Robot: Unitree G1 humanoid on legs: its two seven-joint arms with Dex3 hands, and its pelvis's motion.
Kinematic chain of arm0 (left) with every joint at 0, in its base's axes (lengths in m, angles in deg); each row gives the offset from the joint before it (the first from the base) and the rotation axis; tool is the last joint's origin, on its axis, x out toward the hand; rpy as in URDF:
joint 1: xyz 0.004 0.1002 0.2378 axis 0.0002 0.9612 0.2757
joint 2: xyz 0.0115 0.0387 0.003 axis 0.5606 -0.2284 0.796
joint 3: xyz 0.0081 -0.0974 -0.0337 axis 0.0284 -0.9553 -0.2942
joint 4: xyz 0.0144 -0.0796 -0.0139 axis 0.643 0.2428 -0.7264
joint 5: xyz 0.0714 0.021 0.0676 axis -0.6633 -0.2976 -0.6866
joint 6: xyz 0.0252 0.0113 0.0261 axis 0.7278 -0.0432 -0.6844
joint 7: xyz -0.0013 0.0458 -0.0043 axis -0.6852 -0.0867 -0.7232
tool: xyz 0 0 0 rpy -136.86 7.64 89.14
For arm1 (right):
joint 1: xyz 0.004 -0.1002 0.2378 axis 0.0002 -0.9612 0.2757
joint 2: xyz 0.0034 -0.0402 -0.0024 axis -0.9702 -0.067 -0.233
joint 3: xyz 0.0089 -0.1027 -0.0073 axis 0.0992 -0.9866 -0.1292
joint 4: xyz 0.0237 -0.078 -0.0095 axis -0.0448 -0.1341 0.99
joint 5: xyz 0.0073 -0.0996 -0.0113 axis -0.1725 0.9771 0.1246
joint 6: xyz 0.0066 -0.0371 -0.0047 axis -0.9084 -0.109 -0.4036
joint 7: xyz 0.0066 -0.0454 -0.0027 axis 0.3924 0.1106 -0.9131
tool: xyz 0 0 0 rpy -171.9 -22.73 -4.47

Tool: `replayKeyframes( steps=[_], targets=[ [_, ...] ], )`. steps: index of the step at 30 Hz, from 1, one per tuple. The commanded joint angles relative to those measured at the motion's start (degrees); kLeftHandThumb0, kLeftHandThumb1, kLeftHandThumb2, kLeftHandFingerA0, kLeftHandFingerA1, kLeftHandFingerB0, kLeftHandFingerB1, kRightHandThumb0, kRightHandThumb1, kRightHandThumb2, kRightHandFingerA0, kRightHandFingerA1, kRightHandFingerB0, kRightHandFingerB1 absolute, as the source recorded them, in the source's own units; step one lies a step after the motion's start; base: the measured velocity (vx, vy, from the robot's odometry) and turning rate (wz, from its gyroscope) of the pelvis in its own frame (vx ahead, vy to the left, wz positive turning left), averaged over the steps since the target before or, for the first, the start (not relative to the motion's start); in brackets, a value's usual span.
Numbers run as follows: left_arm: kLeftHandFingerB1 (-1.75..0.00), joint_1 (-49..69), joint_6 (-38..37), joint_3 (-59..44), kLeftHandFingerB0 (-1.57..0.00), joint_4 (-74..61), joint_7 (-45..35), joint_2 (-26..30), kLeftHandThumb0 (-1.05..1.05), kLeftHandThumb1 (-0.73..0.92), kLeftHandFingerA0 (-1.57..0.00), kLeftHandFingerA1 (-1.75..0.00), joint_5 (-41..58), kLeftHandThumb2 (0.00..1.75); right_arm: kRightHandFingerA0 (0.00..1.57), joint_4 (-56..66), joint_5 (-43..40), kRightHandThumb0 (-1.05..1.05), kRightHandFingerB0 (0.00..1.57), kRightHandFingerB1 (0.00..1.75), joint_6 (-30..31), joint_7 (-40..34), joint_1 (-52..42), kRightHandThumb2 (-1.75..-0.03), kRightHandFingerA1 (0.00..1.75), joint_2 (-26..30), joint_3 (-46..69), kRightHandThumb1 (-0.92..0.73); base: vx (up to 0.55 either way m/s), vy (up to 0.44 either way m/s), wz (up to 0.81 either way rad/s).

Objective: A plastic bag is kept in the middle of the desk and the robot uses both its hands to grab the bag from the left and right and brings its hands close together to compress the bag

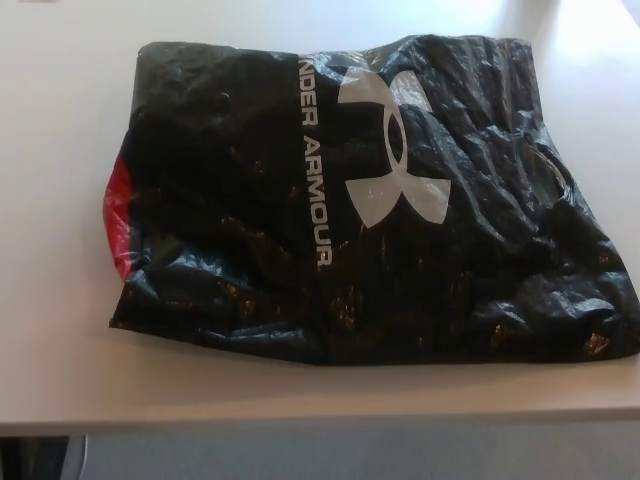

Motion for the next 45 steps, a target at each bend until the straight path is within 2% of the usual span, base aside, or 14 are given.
replayKeyframes(
  steps=[1,4,12,13,14,18,27,28,32,37,38,39,44,45],
  targets=[
    [-0.29,9.54,-42.31,-6.49,-0.15,-16.41,0.55,-2.34,-0.71,0.92,-0.2,-0.36,9.57,0.72,0.0,17.12,-1.16,-0.73,0.01,0.24,-36.24,-3.53,-7.93,-1.05,0.24,1.07,5.06,-0.69,0.0,0.0,0.0],
    [-0.28,9.47,-42.36,-6.49,-0.16,-16.68,0.14,-2.74,-0.72,0.92,-0.21,-0.35,10.34,0.71,0.0,17.69,-1.92,-0.63,0.0,0.2,-35.9,-2.94,-8.08,-0.7,0.18,0.83,5.06,-0.87,0.0,0.0,0.0],
    [-0.48,10.52,-42.37,-6.27,0.0,-18.33,-0.79,-3.11,-0.34,0.56,-0.01,-0.49,11.69,1.14,0.0,17.39,-2.24,-0.72,0.0,0.2,-37.59,-2.46,-7.75,-0.94,0.21,0.72,5.29,-0.68,0.0,0.0,0.0],
    [-0.28,10.46,-43.03,-6.52,-0.14,-18.44,-0.49,-3.24,-0.75,0.92,-0.2,-0.36,11.29,0.72,0.0,17.59,-2.52,-0.65,0.0,0.19,-37.87,-2.24,-7.91,-0.69,0.18,0.72,5.26,-0.87,0.0,0.0,0.0],
    [-0.48,10.21,-44.2,-6.85,0.0,-18.41,-0.26,-3.11,-0.34,0.57,-0.01,-0.49,10.94,1.14,0.0,18.2,-3.13,-0.64,0.0,0.19,-38.11,-1.91,-8.2,-0.72,0.16,0.51,5.0,-0.84,0.0,0.0,0.0],
    [-0.47,9.24,-50.38,-8.61,0.0,-19.38,0.59,-2.98,-0.3,0.66,-0.01,-0.49,8.34,1.2,0.0,21.27,-3.44,-0.81,0.0,0.16,-39.33,-2.38,-8.56,-1.04,0.15,-0.37,5.15,-0.69,0.0,0.0,0.0],
    [-0.26,7.25,-41.19,-9.84,-0.16,-41.52,2.59,-2.78,-0.75,0.92,-0.22,-0.37,13.28,0.69,0.0,30.59,-2.53,-0.78,0.0,0.18,-37.91,-5.34,-4.04,-1.03,0.2,-3.08,7.99,-0.63,0.0,0.0,0.0],
    [-0.49,5.1,-37.54,-11.95,0.0,-48.2,3.61,-1.81,-0.35,0.54,-0.02,-0.51,13.78,1.13,0.0,32.22,1.43,-0.82,0.0,0.15,-38.59,-7.79,0.07,-1.01,0.22,-2.97,11.53,-0.65,0.0,0.0,0.0],
    [-0.23,-2.22,-34.55,-17.79,-0.12,-52.81,4.48,1.61,-0.75,0.92,-0.08,-0.41,13.57,0.73,0.0,37.43,5.34,-0.87,0.0,0.14,-32.95,-10.27,6.12,-1.02,0.19,-2.43,15.43,-0.65,0.0,0.0,0.0],
    [-0.5,-20.76,-22.67,-28.85,0.0,-55.47,10.78,6.82,-0.36,0.53,-0.01,-0.51,6.77,1.13,0.0,44.82,7.34,-1.05,0.0,0.0,-16.85,-8.99,15.73,-1.0,0.06,0.01,16.91,-0.69,0.0,0.0,0.0],
    [-0.27,-22.68,-20.92,-29.57,-0.1,-55.19,10.9,7.91,-0.82,0.92,-0.11,-0.44,5.98,0.75,0.0,45.26,7.78,-1.03,0.0,0.01,-15.35,-8.79,17.12,-1.0,0.07,0.3,17.11,-0.68,0.0,0.0,0.0],
    [-0.3,-26.59,-17.97,-30.23,-0.03,-54.1,11.43,9.63,-0.83,0.79,-0.06,-0.51,4.95,1.16,0.0,46.16,8.77,-0.84,0.0,0.0,-11.97,-8.49,19.78,-0.72,0.0,0.73,17.32,-0.73,0.0,0.0,0.0],
    [-0.39,-37.61,-11.69,-31.68,-0.04,-44.88,12.92,14.16,-0.92,0.8,-0.08,-0.51,-1.42,1.17,0.0,44.0,10.93,-0.92,0.0,0.0,-5.56,-7.52,30.21,-0.63,0.0,3.48,17.4,-0.77,0.0,0.0,0.0],
    [-0.28,-38.78,-12.06,-31.73,-0.15,-43.0,12.87,14.61,-0.87,0.92,-0.13,-0.43,-1.93,0.73,0.0,43.58,11.08,-0.93,0.0,0.0,-4.84,-7.33,31.3,-0.63,0.0,3.73,17.32,-0.77,0.0,0.0,0.0]
  ],
)
